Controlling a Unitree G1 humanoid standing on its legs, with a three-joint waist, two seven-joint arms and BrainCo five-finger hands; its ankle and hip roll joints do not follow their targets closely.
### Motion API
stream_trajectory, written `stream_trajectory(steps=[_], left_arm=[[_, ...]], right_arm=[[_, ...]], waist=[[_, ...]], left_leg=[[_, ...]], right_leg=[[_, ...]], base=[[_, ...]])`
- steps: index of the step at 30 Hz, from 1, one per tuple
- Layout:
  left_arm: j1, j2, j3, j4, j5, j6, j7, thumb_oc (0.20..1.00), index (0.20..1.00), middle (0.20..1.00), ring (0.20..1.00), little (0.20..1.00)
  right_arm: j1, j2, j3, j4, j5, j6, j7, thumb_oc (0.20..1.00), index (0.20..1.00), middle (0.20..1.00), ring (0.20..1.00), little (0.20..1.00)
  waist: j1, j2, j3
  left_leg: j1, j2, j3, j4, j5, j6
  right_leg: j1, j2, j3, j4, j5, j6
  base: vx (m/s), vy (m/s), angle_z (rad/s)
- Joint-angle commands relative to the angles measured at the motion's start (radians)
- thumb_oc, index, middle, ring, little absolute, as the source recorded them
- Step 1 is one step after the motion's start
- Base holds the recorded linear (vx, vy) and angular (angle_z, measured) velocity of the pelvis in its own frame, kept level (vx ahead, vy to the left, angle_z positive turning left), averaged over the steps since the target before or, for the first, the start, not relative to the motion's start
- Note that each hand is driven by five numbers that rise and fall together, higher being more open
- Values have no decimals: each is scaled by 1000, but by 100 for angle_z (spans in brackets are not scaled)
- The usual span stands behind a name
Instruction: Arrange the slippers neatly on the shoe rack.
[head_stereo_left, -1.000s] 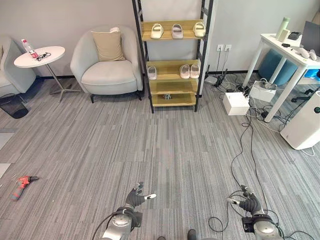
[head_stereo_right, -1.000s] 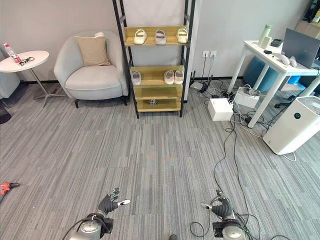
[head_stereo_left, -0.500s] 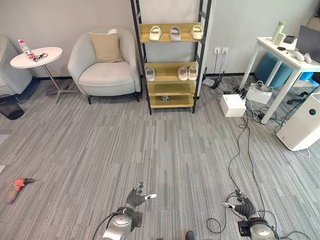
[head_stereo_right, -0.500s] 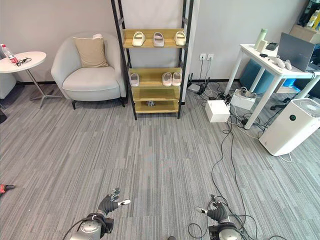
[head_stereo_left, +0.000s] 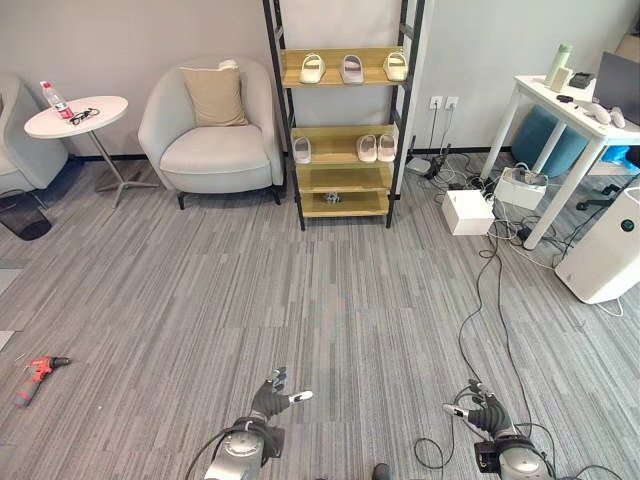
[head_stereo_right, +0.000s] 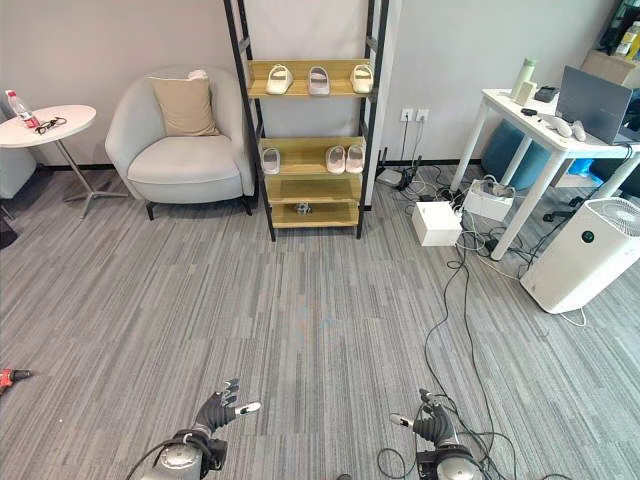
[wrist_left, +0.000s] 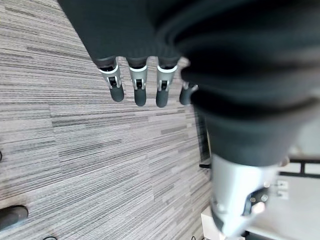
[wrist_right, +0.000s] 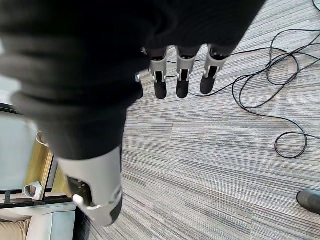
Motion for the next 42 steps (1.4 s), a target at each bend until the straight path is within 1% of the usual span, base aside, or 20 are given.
stream_trajectory(steps=[1,10,15,18,20,22,23,25,26,27,30,31,32,34,35,36,38,39,41,42], left_arm=[[-57,-8,10,-3,-30,-23,2,1000,1000,1000,1000,1000],[-67,4,15,-45,-30,-38,4,1000,1000,1000,1000,1000],[-75,5,14,-44,-30,-40,6,1000,1000,1000,1000,1000],[-80,25,18,-64,-21,-43,2,1000,1000,1000,1000,1000],[-84,35,21,-74,-18,-41,2,1000,1000,1000,1000,1000],[-91,39,22,-81,-5,-38,0,1000,1000,1000,1000,1000],[-96,43,22,-79,-4,-39,2,1000,1000,1000,1000,1000],[-104,44,25,-71,-1,-40,4,1000,1000,1000,1000,1000],[-105,44,34,-64,-12,-45,4,1000,1000,1000,1000,1000],[-105,44,34,-64,-12,-44,4,1000,1000,1000,1000,1000],[-106,48,43,-66,-18,-48,-3,1000,1000,1000,1000,1000],[-103,48,45,-69,-15,-47,-9,1000,1000,1000,1000,1000],[-102,47,43,-69,-13,-45,-17,1000,1000,1000,1000,1000],[-94,33,40,-33,-24,-46,-43,1000,1000,1000,1000,1000],[-94,33,39,-32,-24,-47,-43,1000,1000,1000,1000,1000],[-89,22,40,-24,-35,-43,-50,1000,1000,1000,1000,1000],[-75,16,47,-34,-57,-41,-58,1000,1000,1000,1000,1000],[-71,14,45,-39,-63,-43,-61,1000,1000,1000,1000,1000],[-77,9,46,-37,-75,-45,-58,1000,1000,1000,1000,1000],[-77,9,46,-37,-75,-45,-58,1000,1000,1000,1000,1000]], right_arm=[[-35,-6,16,-42,9,-26,5,1000,1000,1000,1000,1000],[-45,-14,19,-73,23,-38,19,1000,1000,1000,1000,1000],[-60,-15,29,-61,19,-37,21,1000,1000,1000,1000,1000],[-71,-32,19,-72,20,-39,31,1000,1000,1000,1000,1000],[-77,-36,16,-71,16,-39,30,1000,1000,1000,1000,1000],[-77,-32,17,-69,8,-40,31,1000,1000,1000,1000,1000],[-84,-33,27,-72,-4,-38,33,1000,1000,1000,1000,1000],[-97,-33,34,-58,-14,-35,30,1000,1000,1000,1000,1000],[-109,-37,35,-46,-10,-34,33,1000,1000,1000,1000,1000],[-109,-38,35,-46,-10,-34,33,1000,1000,1000,1000,1000],[-105,-54,26,-55,-13,-36,40,1000,1000,1000,1000,1000],[-95,-55,21,-53,-9,-37,44,1000,1000,1000,1000,1000],[-80,-55,14,-56,-4,-39,49,1000,1000,1000,1000,1000],[-45,-55,-1,-53,24,-50,63,1000,1000,1000,1000,1000],[-44,-55,-1,-53,24,-51,63,1000,1000,1000,1000,1000],[-21,-72,-16,-54,31,-53,72,1000,1000,1000,1000,1000],[1,-93,-28,-61,30,-55,81,1000,1000,1000,1000,1000],[7,-102,-33,-68,33,-55,85,1000,1000,1000,1000,1000],[11,-116,-38,-79,34,-55,90,1000,1000,1000,1000,1000],[10,-116,-38,-79,34,-55,90,1000,1000,1000,1000,1000]], waist=[[-9,-26,0],[-23,-6,30],[-22,-6,36],[-22,-7,51],[-25,-4,64],[-27,-4,81],[-35,-8,100],[-34,-4,120],[-36,-7,126],[-37,-6,128],[-56,-16,136],[-67,-17,131],[-79,-15,126],[-90,-15,100],[-90,-14,101],[-99,-8,84],[-102,-2,79],[-96,-4,88],[-85,-19,107],[-85,-19,108]], left_leg=[[-14,42,46,-1,-20,-45],[-33,33,43,-1,-21,-41],[-37,29,42,-1,-21,-35],[-59,15,40,25,-38,-13],[-71,5,32,35,-47,3],[-66,-10,25,34,-56,22],[-56,-14,22,31,-57,29],[-46,-8,21,27,-63,26],[-22,-17,27,18,-78,24],[-18,-15,25,16,-79,24],[38,-34,17,-1,-111,18],[52,-34,8,-1,-121,14],[59,-30,-3,1,-125,11],[67,-14,-14,27,-141,-3],[68,-13,-14,28,-142,-3],[61,4,-11,67,-153,-19],[19,18,-3,198,-123,-54],[-17,15,0,276,-84,-72],[-85,7,4,431,-32,-97],[-87,7,3,435,-34,-97]], right_leg=[[23,-81,54,-5,-125,92],[3,-87,64,-5,-125,92],[0,-91,63,-5,-125,94],[-58,-103,77,107,-159,99],[-124,-103,92,225,-186,109],[-208,-112,101,376,-154,129],[-246,-107,115,453,-98,138],[-314,-87,113,507,-86,136],[-373,-67,71,442,-89,129],[-369,-67,69,441,-91,129],[-396,-46,-25,280,-48,130],[-394,-45,-37,251,-45,128],[-390,-42,-21,256,-48,125],[-334,-21,20,221,-72,91],[-332,-20,19,220,-71,91],[-301,-8,19,203,-82,71],[-260,-3,16,184,-95,51],[-235,-4,15,175,-100,40],[-193,-15,15,153,-105,22],[-193,-15,15,152,-105,22]], base=[[0,0,0],[15,3,-3],[33,22,0],[35,115,-4],[-9,133,-2],[-16,119,0],[-18,84,3],[80,34,4],[153,-1,11],[206,-27,0],[211,-74,-12],[249,-102,2],[265,-129,17],[237,-142,40],[268,-165,72],[270,-158,66],[274,-186,40],[149,-159,19],[101,-138,9],[170,-158,2]])
